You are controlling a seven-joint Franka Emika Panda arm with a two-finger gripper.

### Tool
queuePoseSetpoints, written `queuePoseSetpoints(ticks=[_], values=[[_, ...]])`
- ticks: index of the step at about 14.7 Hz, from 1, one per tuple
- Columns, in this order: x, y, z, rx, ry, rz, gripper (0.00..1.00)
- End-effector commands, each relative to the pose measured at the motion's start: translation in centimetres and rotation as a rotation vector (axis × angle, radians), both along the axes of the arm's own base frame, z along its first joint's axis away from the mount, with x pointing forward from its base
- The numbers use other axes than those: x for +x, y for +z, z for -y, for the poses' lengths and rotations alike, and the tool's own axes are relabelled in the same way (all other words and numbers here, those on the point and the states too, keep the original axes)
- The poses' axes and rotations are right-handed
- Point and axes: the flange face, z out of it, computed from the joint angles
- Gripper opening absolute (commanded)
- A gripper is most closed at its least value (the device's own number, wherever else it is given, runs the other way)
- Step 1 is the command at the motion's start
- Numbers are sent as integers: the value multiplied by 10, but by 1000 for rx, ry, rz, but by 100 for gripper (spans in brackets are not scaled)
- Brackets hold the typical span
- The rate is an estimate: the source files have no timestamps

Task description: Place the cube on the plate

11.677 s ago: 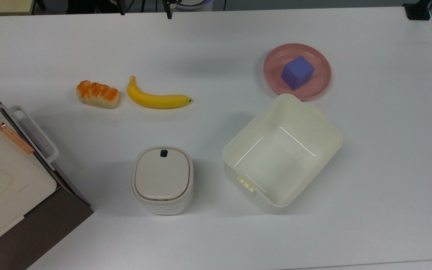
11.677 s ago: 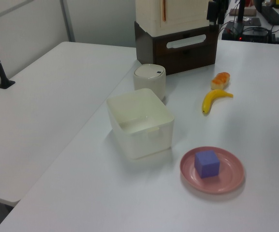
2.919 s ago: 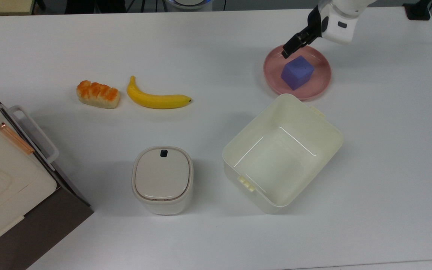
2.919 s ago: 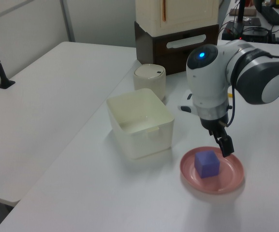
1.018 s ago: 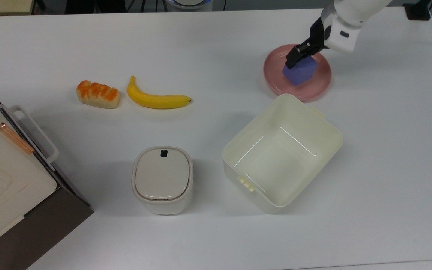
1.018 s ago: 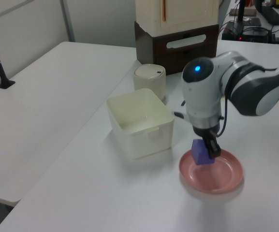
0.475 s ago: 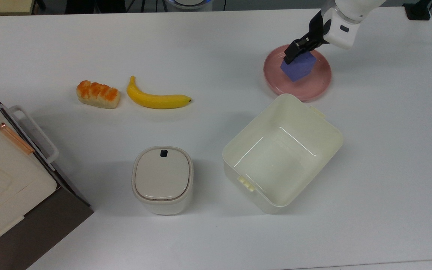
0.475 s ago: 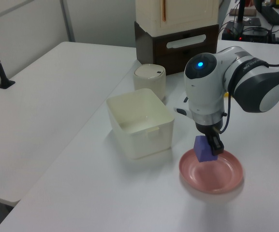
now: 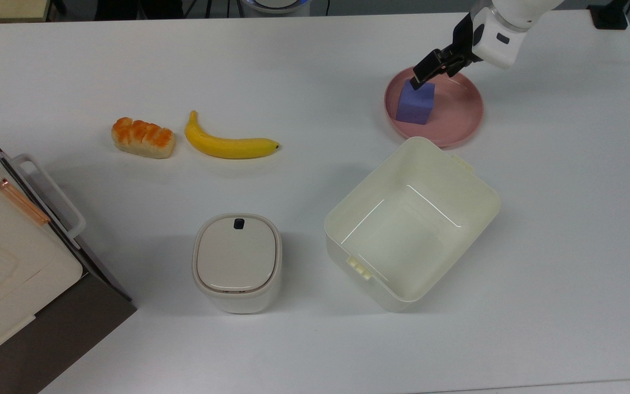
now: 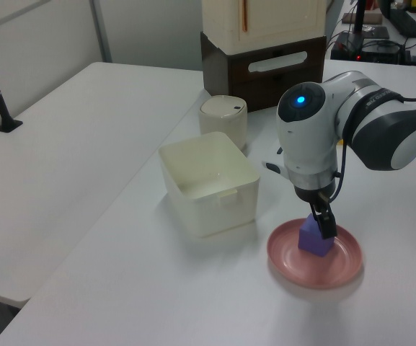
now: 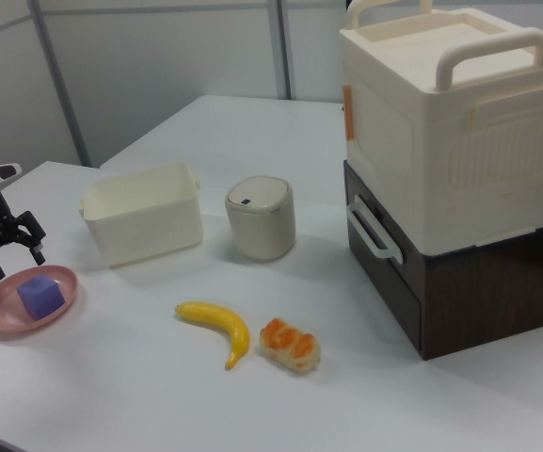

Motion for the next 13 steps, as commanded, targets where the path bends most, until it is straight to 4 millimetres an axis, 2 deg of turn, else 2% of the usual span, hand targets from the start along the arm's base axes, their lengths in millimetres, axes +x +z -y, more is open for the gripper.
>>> queuePoseSetpoints(ticks=[1, 4, 5, 7, 9, 11, 12, 13], values=[[-6, 9, 2, -22, -26, 11, 100], [0, 42, 14, 15, -85, 59, 100], [7, 68, 24, 60, -127, 80, 100], [16, 100, 43, 113, -183, 109, 100], [26, 131, 73, 134, -231, 157, 100], [37, 172, 116, 171, -314, 221, 100], [44, 200, 146, 211, -369, 252, 100], [48, 212, 169, 225, -395, 255, 100]])
